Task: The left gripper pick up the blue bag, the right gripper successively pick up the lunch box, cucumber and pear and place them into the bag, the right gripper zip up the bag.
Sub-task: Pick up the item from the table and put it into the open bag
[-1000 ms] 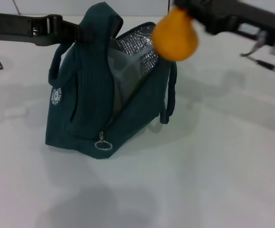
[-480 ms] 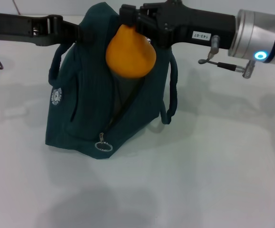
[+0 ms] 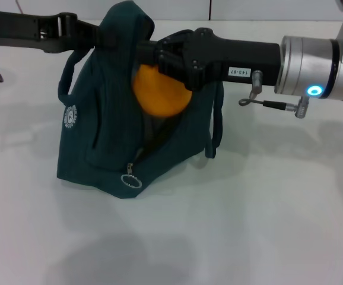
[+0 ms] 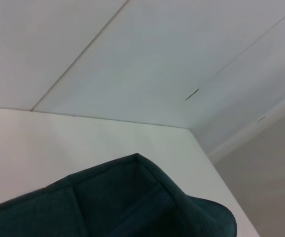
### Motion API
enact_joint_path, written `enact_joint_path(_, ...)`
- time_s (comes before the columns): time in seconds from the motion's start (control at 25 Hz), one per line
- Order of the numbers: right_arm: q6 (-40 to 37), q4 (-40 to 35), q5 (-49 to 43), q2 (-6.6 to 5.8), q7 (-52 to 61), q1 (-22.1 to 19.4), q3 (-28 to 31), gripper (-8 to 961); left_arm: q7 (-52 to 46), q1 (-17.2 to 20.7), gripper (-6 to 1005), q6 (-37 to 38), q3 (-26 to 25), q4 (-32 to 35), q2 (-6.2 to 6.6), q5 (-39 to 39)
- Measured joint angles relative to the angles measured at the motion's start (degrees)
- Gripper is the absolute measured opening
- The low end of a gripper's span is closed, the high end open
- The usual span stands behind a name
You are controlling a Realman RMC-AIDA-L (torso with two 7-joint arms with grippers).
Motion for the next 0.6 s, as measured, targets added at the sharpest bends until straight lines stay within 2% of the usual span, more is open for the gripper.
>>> enact_joint_path(0.6,0.0,0.6,0.4,0.02,-0.1,-1.0,-1.3,81,-0.4,-0.1,95,0.0,0.0,-0.5,0.02,-0.3)
